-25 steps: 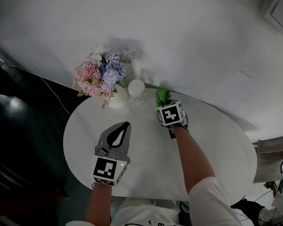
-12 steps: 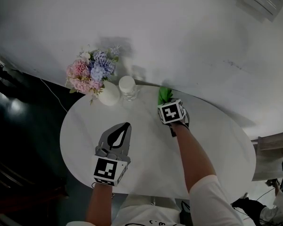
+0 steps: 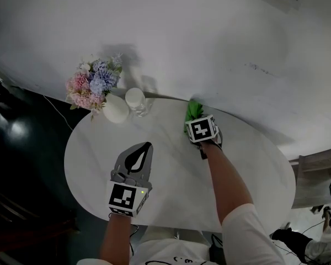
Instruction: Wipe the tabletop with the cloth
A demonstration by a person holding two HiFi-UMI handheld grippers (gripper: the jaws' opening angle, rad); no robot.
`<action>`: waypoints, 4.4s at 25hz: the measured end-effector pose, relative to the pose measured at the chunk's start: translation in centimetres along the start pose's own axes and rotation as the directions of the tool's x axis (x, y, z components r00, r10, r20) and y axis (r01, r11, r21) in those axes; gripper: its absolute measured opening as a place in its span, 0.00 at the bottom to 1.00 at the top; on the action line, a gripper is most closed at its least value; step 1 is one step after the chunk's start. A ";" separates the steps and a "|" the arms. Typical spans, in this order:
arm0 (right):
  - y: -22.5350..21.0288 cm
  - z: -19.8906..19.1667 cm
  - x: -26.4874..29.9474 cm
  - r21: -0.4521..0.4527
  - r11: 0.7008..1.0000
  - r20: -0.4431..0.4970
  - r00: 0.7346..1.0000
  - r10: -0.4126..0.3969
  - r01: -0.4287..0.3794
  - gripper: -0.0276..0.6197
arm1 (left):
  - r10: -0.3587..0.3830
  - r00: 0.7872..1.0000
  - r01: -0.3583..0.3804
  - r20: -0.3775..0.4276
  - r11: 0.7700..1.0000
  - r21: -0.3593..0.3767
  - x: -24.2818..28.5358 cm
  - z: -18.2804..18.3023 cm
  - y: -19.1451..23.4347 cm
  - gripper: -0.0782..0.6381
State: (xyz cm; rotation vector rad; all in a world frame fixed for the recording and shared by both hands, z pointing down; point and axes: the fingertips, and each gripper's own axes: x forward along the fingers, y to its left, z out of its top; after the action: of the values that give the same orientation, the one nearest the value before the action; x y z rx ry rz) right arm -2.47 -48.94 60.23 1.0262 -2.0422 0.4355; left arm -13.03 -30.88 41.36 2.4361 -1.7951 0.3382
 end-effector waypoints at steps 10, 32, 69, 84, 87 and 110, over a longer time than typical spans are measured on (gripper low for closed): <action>-2.0 -1.6 -1.2 -0.004 1.000 -0.007 1.000 -0.006 0.006 0.11 | -0.008 1.000 0.008 -0.003 1.000 0.010 1.2 0.8 -2.7 0.13; -6.8 -5.2 -3.8 -0.068 0.997 -0.025 0.999 -0.030 0.029 0.11 | -0.011 1.000 0.011 0.016 1.000 -0.008 2.9 1.6 -8.0 0.13; -19.7 -14.8 -10.6 -0.018 0.985 -0.093 0.981 -0.172 0.171 0.11 | -0.077 0.996 0.076 0.036 0.997 0.032 5.5 3.5 -18.0 0.13; -23.1 -18.1 -12.9 -0.010 0.961 -0.169 0.947 -0.273 0.275 0.11 | -0.079 0.997 0.078 0.021 0.994 0.079 4.4 4.2 -20.4 0.13; -23.5 -18.5 -13.3 -0.040 0.951 -0.187 0.933 -0.307 0.305 0.11 | -0.075 0.997 0.074 0.015 0.994 0.085 3.8 4.0 -20.6 0.13; -22.3 -17.4 -23.5 -0.014 0.880 -0.019 0.880 -0.474 0.474 0.11 | -0.094 0.993 0.083 0.065 0.983 0.162 -1.8 6.1 -17.2 0.13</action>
State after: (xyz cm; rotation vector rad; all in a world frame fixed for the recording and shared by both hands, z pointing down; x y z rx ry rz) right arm 32.24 -40.05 51.86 1.4578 -1.6880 0.1761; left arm 3.52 -25.27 35.90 2.6600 -1.7427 0.4056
